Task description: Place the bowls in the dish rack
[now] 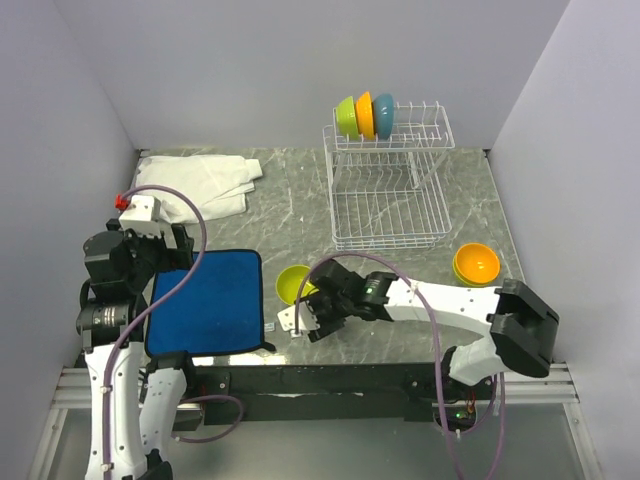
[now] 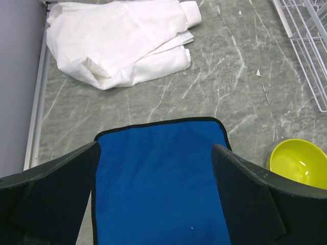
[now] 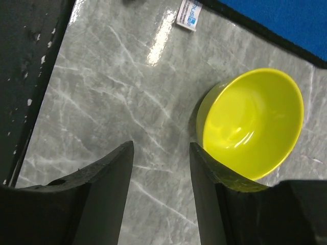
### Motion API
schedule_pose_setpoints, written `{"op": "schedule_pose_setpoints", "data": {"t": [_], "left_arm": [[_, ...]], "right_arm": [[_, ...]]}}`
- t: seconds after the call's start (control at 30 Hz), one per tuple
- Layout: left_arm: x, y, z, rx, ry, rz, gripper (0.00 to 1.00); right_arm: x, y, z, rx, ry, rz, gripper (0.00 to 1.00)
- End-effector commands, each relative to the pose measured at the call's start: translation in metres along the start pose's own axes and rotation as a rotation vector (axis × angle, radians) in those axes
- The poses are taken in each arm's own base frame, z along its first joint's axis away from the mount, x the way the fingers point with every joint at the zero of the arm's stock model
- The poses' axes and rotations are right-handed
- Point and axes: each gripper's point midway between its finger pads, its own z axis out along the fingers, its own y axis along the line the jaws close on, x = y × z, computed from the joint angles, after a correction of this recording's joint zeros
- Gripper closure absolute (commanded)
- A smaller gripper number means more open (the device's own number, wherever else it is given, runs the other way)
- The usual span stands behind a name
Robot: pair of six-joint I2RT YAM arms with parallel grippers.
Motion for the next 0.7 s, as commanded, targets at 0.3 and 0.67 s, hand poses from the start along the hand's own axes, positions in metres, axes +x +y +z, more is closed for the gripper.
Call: {"op": "schedule_pose_setpoints", "data": {"t": [0.3,0.67], "left_arm": [[-0.006,-0.004,0.006,0.036,-0.028,-0.066,0.03],[-0.006,-0.003,0.011,0.045,-0.026,-0.081,0.03]], "right_arm": [[-0.003,-0.044,0.017,0.009,-0.003,0.01,0.47],[0.012,-0.044,0.032,-0.057,0.064,0.056,0.78]]}}
